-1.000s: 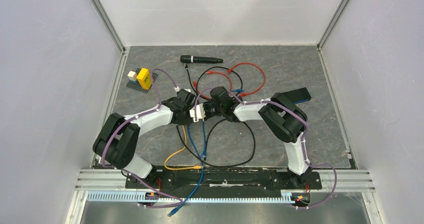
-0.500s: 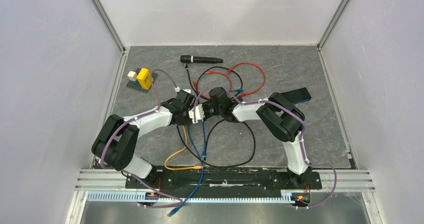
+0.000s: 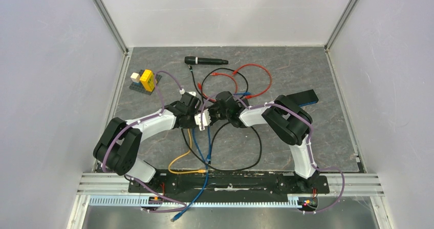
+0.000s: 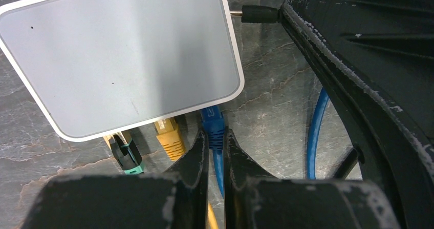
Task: Insert the plug into the switch port
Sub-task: Insert the connector into the switch port.
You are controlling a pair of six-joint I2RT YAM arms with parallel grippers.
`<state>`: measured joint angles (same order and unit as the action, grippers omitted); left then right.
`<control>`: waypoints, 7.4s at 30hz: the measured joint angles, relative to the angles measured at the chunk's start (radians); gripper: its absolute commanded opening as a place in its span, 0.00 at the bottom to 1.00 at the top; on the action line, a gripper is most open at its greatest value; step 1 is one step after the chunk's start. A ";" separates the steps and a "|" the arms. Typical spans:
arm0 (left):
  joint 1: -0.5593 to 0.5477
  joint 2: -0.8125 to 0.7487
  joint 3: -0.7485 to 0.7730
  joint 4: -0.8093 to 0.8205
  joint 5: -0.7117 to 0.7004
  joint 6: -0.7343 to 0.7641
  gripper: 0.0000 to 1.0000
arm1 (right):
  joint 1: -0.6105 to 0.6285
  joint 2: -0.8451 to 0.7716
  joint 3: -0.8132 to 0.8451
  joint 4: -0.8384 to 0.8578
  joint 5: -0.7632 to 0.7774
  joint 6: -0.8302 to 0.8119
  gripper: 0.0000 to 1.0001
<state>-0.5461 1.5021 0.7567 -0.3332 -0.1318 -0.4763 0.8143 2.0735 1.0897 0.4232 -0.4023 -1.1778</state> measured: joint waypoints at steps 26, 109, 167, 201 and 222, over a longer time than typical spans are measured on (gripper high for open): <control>-0.022 -0.003 -0.006 0.014 0.003 0.024 0.02 | 0.011 -0.008 -0.106 0.166 0.080 -0.145 0.00; -0.018 -0.011 -0.021 0.043 0.057 0.030 0.02 | 0.010 0.043 -0.163 0.391 0.002 -0.110 0.00; 0.513 -0.032 0.026 -0.097 0.245 -0.125 0.31 | -0.006 0.086 0.050 0.069 -0.117 -0.232 0.00; 0.520 0.296 0.368 -0.095 0.435 0.310 0.31 | -0.072 0.084 0.028 0.099 -0.125 -0.253 0.00; 0.477 0.316 0.391 -0.045 0.418 0.414 0.27 | -0.092 0.136 0.030 0.240 -0.061 -0.274 0.00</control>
<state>-0.0689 1.8179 1.1477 -0.3786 0.2863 -0.0624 0.7223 2.2097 1.1198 0.6632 -0.4637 -1.4521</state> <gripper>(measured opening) 0.283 0.007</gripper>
